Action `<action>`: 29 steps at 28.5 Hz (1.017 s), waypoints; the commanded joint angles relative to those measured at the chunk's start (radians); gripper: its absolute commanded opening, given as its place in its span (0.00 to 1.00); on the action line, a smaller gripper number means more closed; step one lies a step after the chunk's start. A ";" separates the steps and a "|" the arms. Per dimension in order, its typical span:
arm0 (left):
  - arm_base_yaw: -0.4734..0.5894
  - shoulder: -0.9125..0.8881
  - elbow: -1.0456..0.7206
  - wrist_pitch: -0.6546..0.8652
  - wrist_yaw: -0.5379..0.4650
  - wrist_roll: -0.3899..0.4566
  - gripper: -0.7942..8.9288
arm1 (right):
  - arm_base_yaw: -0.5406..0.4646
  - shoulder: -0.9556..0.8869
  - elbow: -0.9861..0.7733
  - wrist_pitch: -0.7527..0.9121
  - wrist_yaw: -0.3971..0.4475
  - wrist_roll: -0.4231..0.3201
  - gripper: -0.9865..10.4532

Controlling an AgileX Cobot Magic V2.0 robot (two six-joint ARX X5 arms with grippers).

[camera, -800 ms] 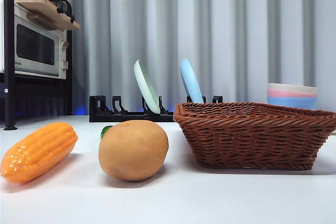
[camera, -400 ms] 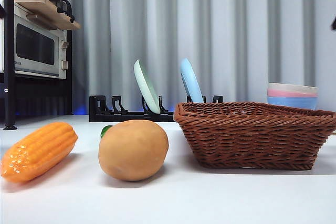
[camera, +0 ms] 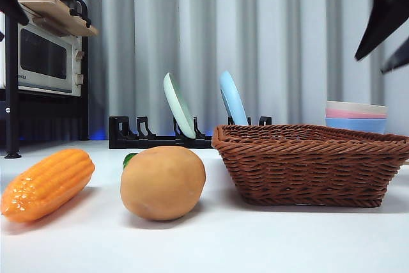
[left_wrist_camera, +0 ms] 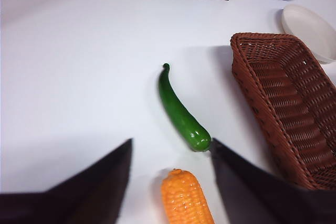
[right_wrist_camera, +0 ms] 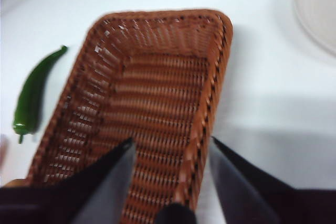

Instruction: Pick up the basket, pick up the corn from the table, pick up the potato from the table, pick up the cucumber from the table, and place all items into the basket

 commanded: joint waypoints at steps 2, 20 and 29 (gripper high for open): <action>0.002 0.001 0.001 0.005 0.003 0.016 0.47 | 0.000 0.100 0.026 0.002 0.000 -0.023 0.34; 0.001 0.007 0.001 -0.033 0.005 0.008 0.47 | 0.000 0.433 0.101 0.046 -0.100 0.012 0.08; -0.157 0.293 0.089 0.051 -0.025 -0.084 0.47 | 0.000 0.181 0.101 0.010 -0.098 0.049 0.08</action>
